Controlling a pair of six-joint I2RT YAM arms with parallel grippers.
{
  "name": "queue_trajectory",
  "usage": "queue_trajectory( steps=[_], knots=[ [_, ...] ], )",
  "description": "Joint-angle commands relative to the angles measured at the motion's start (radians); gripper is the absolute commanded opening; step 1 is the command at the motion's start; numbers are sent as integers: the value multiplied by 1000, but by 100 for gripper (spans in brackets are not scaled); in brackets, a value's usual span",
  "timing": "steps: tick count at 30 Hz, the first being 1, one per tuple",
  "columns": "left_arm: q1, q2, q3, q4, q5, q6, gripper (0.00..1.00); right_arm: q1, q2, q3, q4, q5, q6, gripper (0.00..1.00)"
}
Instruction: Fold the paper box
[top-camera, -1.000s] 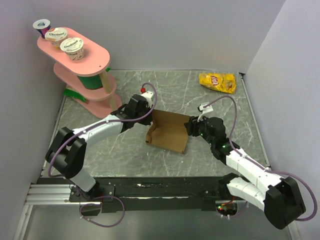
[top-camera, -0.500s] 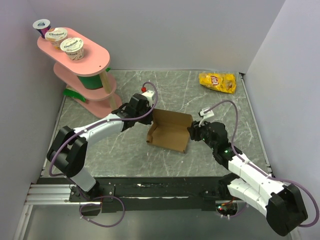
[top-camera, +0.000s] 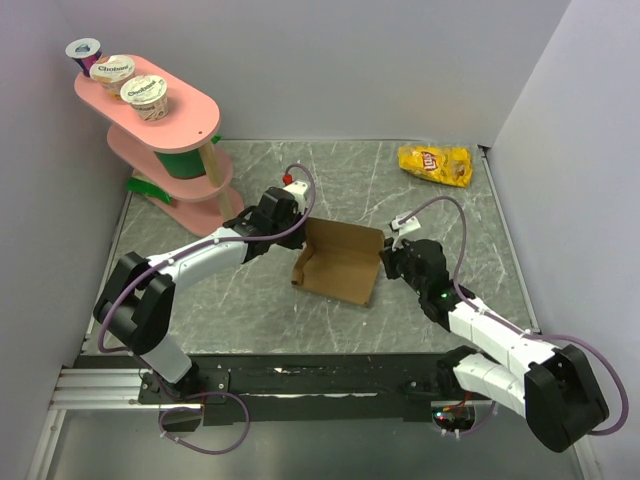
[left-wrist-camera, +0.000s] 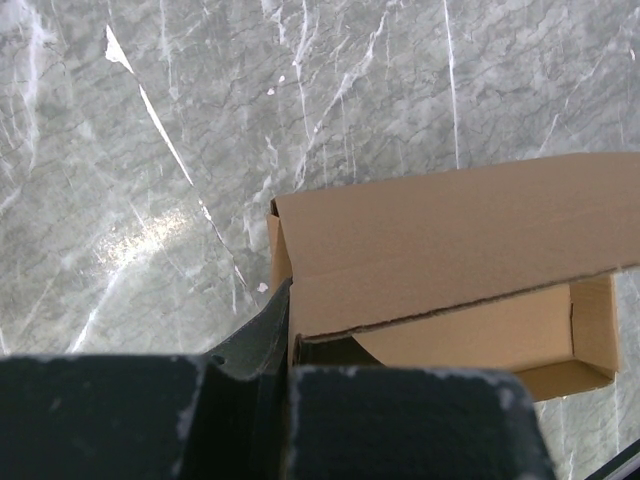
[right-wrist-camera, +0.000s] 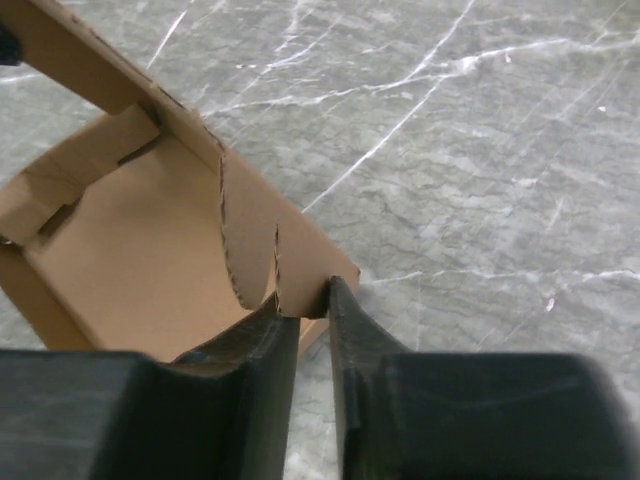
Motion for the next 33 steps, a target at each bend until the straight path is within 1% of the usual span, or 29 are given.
queue_trajectory(
  steps=[1, 2, 6, 10, 12, 13, 14, 18, 23, 27, 33],
  knots=[
    [0, 5, 18, -21, 13, 3, 1, -3, 20, 58, 56, 37, -15, 2],
    [0, 6, 21, -21, 12, 2, 1, -3, 23, 73, 39, 44, -15, 0],
    [-3, -4, 13, -5, -2, -11, 1, 3, 57, 113, 5, 57, 49, 0],
    [-24, -14, -8, 21, -19, -23, 1, 35, 115, 174, -32, 127, 102, 0],
    [-40, -23, -17, 41, -19, -34, 1, 50, 164, 213, -56, 188, 126, 0],
    [-56, -27, -31, 50, -52, -40, 1, 68, 182, 228, -68, 208, 137, 0],
    [-64, -32, -37, 59, -57, -44, 1, 79, 201, 256, -76, 250, 148, 0],
    [-84, -44, -65, 107, -74, -78, 1, 142, 294, 297, -84, 352, 197, 0],
    [-96, -44, -93, 140, -88, -104, 1, 203, 362, 349, -131, 437, 260, 0],
    [-101, -50, -125, 180, -106, -129, 1, 253, 388, 352, -134, 483, 313, 0],
    [-110, -84, -206, 268, -154, -156, 1, 345, 414, 317, -119, 606, 399, 0]
  ],
)
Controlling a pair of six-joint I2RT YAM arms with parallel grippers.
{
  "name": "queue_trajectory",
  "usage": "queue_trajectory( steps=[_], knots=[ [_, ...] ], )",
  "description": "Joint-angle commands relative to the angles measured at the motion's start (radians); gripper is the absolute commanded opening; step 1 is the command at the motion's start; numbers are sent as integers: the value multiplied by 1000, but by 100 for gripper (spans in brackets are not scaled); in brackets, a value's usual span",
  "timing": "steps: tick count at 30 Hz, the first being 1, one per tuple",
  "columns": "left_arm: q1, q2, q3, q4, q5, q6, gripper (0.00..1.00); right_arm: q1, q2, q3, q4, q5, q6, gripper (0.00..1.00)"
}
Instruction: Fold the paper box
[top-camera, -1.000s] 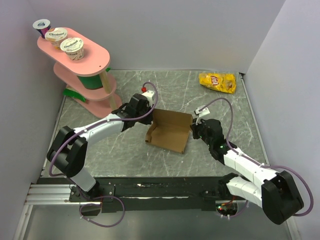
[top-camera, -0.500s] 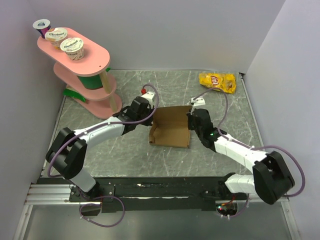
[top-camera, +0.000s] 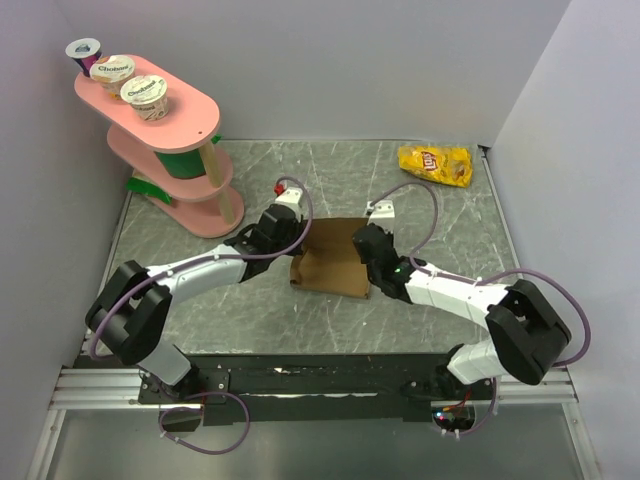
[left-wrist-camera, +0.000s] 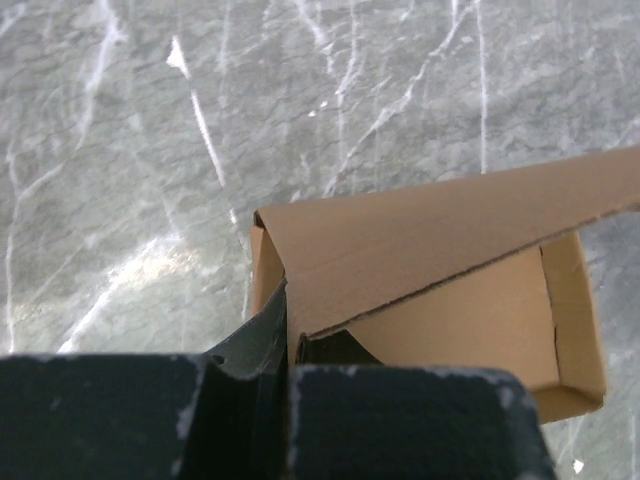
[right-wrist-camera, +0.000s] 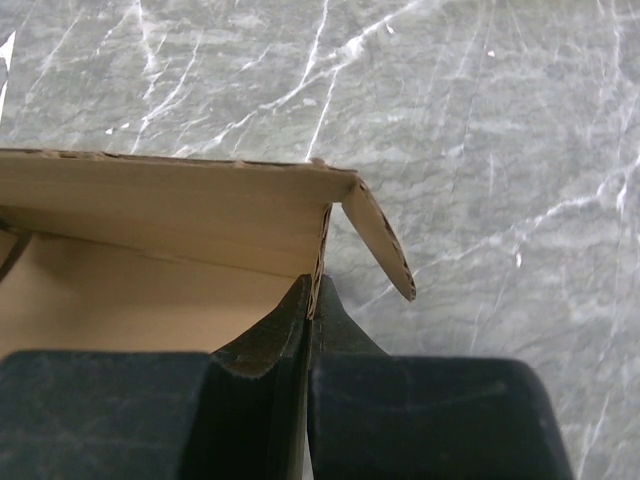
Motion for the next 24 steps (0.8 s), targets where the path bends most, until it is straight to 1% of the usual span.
queue_trajectory(
  steps=[1, 5, 9, 14, 18, 21, 24],
  knots=[
    [-42, -33, -71, 92, 37, -57, 1, 106, 25, 2, 37, -2, 127, 0],
    [-43, -50, -119, 138, 18, -76, 1, 158, 60, 11, -15, 111, 242, 0],
    [-49, -48, -143, 164, 25, -89, 1, 184, 119, 68, -115, 159, 332, 0],
    [-58, -45, -160, 181, 25, -102, 1, 188, 214, 193, -305, 226, 466, 0],
    [-61, -53, -185, 192, 21, -112, 1, 190, 237, 224, -310, 237, 498, 0],
    [-61, -53, -189, 192, 17, -109, 1, 196, 249, 197, -289, 216, 510, 0],
    [-61, -50, -194, 197, 11, -109, 1, 227, 241, 149, -275, 242, 526, 0]
  ],
)
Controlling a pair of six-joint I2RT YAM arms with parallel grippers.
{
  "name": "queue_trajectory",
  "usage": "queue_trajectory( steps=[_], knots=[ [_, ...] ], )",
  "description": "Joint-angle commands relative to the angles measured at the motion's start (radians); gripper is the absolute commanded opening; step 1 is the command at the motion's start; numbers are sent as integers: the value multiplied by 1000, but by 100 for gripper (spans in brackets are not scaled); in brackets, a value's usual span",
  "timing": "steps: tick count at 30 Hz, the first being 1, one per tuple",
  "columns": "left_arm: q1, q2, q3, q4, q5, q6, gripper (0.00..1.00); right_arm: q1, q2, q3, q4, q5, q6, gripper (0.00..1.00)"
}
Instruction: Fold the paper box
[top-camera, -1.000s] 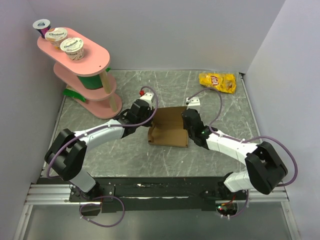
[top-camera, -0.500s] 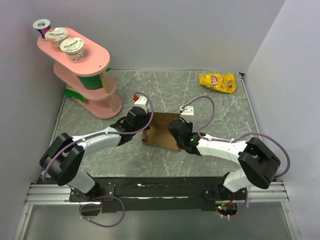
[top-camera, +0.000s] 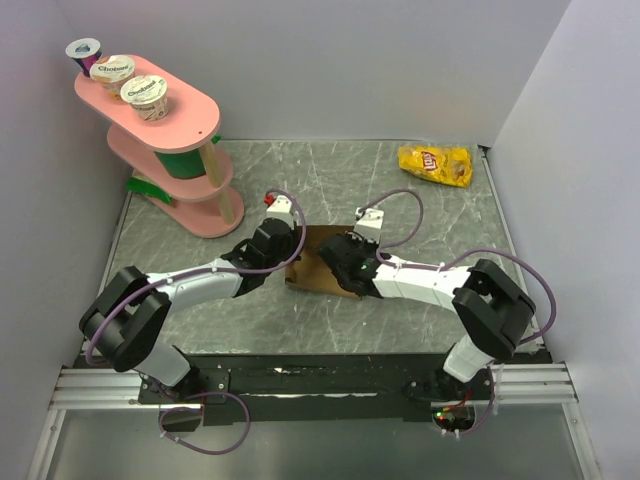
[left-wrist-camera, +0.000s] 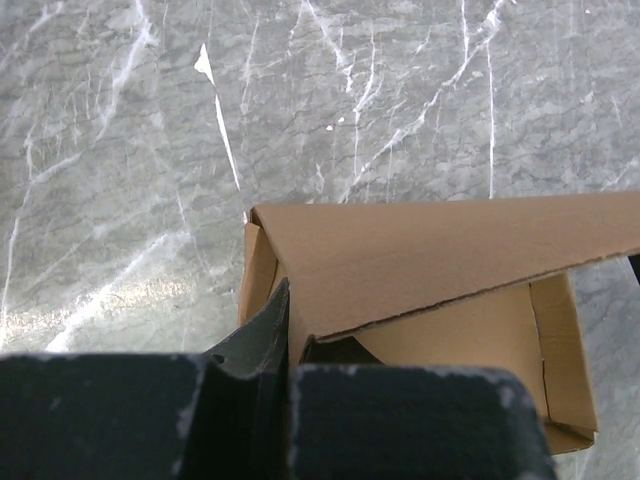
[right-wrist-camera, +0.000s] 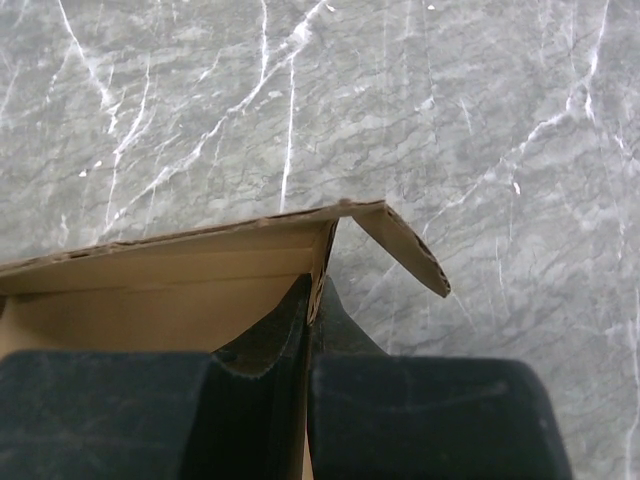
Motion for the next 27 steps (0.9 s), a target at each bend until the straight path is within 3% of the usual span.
queue_trajectory(
  steps=[1, 4, 8, 18, 19, 21, 26, 27],
  knots=[
    [-40, -1, -30, -18, 106, -53, 1, 70, 22, -57, 28, -89, 85, 0],
    [-40, -8, -45, 9, 84, -54, 1, 116, 12, -107, 87, -58, 70, 0],
    [-40, -29, -109, 70, 34, -59, 1, 161, 40, -107, 27, -11, 106, 0],
    [-40, -34, -199, 187, 17, -71, 1, 246, 173, 11, -307, 40, 329, 0],
    [-40, -28, -199, 187, 18, -74, 1, 251, 193, 24, -348, 48, 409, 0],
    [-40, -23, -199, 189, 20, -80, 1, 265, 204, 55, -474, 72, 477, 0],
    [-40, -17, -200, 192, 8, -84, 1, 302, 166, 55, -565, 92, 544, 0],
    [-38, -18, -203, 192, 1, -81, 1, 318, 152, 61, -582, 95, 550, 13]
  ],
)
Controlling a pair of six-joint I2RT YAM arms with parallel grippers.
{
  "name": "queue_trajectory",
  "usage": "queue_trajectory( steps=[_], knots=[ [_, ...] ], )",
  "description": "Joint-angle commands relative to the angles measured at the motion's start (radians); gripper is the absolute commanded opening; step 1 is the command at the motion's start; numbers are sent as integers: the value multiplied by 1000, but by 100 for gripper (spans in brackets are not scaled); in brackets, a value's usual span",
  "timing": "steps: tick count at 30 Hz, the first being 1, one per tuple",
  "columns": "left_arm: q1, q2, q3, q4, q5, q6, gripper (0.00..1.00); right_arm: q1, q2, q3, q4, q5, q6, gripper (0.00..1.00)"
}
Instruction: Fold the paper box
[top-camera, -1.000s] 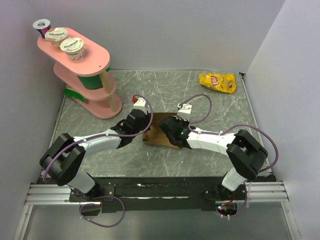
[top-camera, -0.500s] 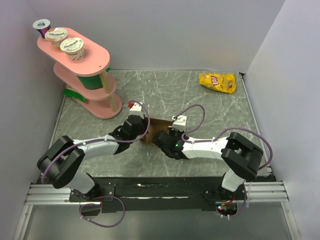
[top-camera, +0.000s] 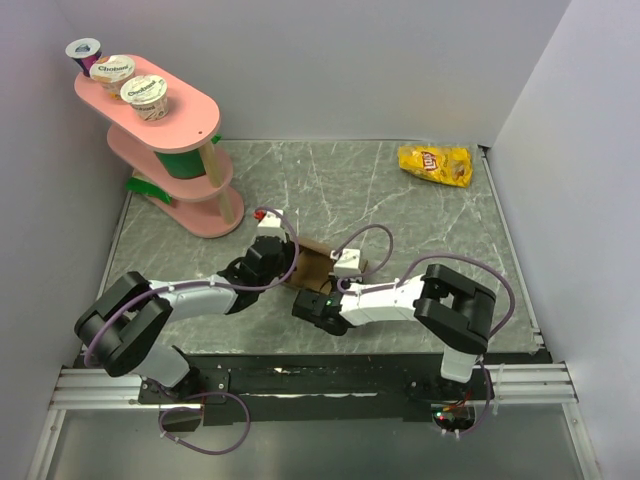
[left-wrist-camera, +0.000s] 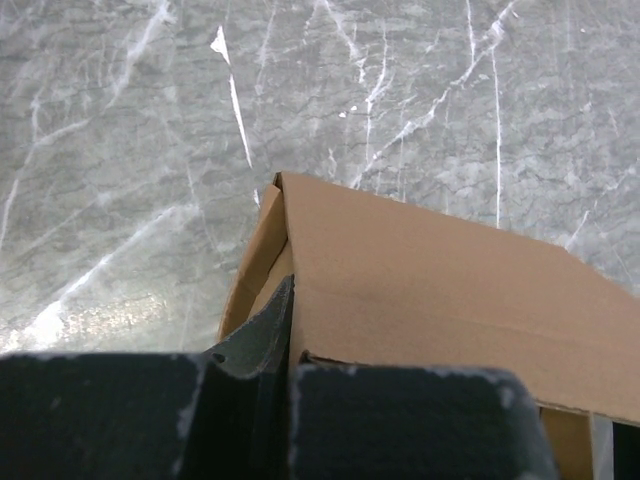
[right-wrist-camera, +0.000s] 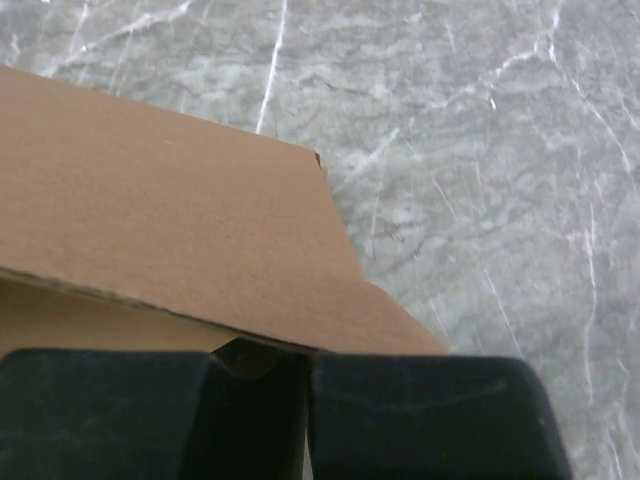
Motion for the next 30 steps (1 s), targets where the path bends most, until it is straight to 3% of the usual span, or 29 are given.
queue_trajectory(
  steps=[1, 3, 4, 6, 11, 13, 15, 20, 24, 29, 30],
  knots=[
    [-21, 10, -27, -29, 56, -30, 1, 52, -31, 25, -176, -85, 134, 26],
    [-21, 0, -31, -20, 51, -14, 1, 90, -45, 39, -257, -70, 184, 48],
    [-21, -3, -34, -15, 50, 1, 1, 99, -48, 46, -294, -62, 203, 54],
    [-21, -3, -33, -15, 44, 12, 1, 125, -48, 80, -425, -29, 293, 63],
    [-21, 2, -25, -3, 54, 58, 1, 216, -24, 179, -743, 25, 520, 73],
    [-21, 9, -11, -15, 38, 70, 1, 248, -13, 193, -886, 41, 653, 84],
    [-21, 16, -1, -32, 19, 78, 1, 314, -33, 184, -909, 70, 704, 100],
    [-21, 42, 42, -69, -15, 91, 1, 508, -99, 114, -909, 129, 708, 100],
    [-21, 69, 56, -68, -21, 92, 1, 581, -284, 30, -890, 137, 723, 100],
    [-21, 72, 47, -58, -22, 90, 1, 592, -533, 23, -799, 177, 477, 100],
    [-20, 71, 46, -55, -19, 88, 1, 581, -620, 32, -605, 163, 203, 100]
  ],
)
